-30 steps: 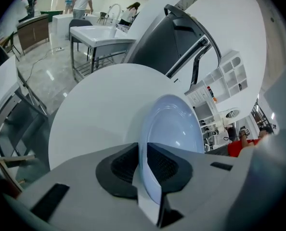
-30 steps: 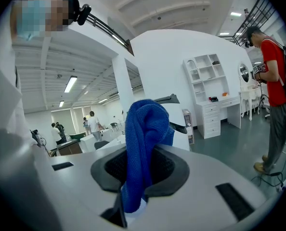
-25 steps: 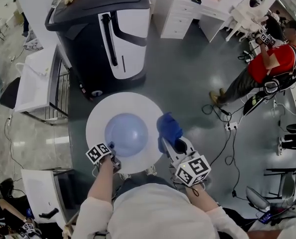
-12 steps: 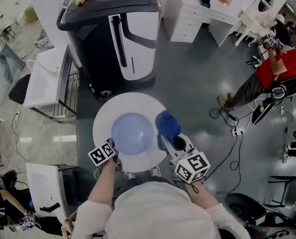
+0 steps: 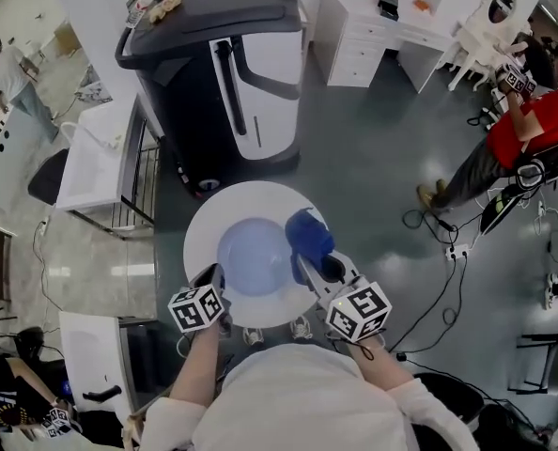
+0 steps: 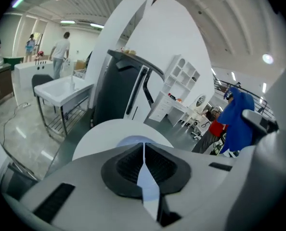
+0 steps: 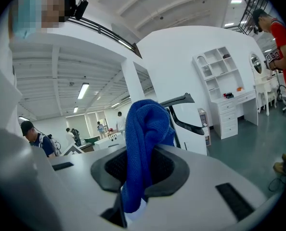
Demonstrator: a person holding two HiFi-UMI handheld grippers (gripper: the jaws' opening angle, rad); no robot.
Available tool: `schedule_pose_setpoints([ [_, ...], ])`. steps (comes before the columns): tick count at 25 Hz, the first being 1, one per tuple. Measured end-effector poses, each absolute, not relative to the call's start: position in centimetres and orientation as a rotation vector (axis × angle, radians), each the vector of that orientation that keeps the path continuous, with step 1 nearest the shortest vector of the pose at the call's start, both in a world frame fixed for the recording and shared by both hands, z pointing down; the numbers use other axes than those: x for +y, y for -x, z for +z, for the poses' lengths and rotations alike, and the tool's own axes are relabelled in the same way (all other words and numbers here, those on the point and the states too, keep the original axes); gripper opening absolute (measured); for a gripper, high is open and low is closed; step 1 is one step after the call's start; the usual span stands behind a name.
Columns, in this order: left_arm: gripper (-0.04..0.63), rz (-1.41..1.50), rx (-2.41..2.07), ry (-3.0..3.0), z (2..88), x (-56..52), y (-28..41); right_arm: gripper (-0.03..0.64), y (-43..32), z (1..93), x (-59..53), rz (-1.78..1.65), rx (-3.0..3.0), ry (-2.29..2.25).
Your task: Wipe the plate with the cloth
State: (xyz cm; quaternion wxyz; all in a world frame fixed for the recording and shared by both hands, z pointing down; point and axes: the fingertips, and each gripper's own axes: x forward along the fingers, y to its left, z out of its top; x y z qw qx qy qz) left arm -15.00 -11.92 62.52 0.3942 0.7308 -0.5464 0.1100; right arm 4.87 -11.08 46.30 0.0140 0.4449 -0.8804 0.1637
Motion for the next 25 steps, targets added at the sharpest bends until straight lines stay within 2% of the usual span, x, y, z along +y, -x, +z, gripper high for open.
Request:
schedule_pose_setpoints([
  [13,0.034,0.127,-1.422,-2.192,49.2,-10.6,12.9,0.089,-4.4,45.6,-11.0,0.509,-2.781,-1.351],
  [25,0.034,0.096,-1.495,-2.328,44.4,-8.5,12.9,0.089,-3.5,45.4,-10.7,0.487,-2.808,-1.295],
])
